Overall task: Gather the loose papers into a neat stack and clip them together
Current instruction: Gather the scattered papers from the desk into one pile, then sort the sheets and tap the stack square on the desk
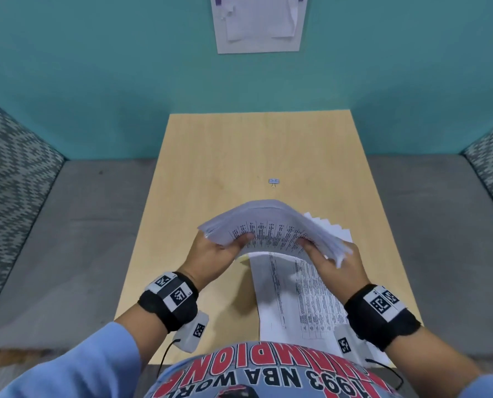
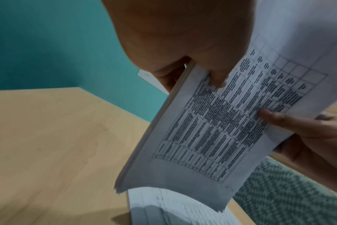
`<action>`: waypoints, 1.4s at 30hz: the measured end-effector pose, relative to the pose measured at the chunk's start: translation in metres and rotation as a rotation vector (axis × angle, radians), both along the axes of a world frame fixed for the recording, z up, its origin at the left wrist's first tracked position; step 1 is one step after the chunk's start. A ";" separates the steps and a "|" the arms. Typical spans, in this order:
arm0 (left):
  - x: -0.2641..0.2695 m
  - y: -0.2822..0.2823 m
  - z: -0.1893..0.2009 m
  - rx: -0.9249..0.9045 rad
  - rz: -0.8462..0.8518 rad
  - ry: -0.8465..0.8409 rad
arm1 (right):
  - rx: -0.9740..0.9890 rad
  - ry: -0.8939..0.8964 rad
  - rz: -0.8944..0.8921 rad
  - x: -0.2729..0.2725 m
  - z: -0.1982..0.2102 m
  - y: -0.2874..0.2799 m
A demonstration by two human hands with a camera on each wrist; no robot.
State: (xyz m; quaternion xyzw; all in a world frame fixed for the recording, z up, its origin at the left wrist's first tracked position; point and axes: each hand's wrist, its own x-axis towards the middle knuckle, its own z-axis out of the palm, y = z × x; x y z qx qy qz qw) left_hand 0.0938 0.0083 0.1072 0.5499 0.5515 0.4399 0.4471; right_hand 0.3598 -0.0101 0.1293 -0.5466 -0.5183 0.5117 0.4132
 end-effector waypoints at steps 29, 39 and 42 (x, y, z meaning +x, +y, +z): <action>-0.145 -0.052 0.000 -0.328 0.352 0.221 | -0.584 -1.055 -0.036 0.089 -0.148 0.019; -0.156 -0.057 -0.019 -0.378 0.345 0.220 | -0.407 -0.669 -0.177 0.098 -0.127 0.015; -0.156 -0.053 -0.024 -0.386 0.339 0.228 | -0.389 -0.698 -0.206 0.109 -0.117 0.011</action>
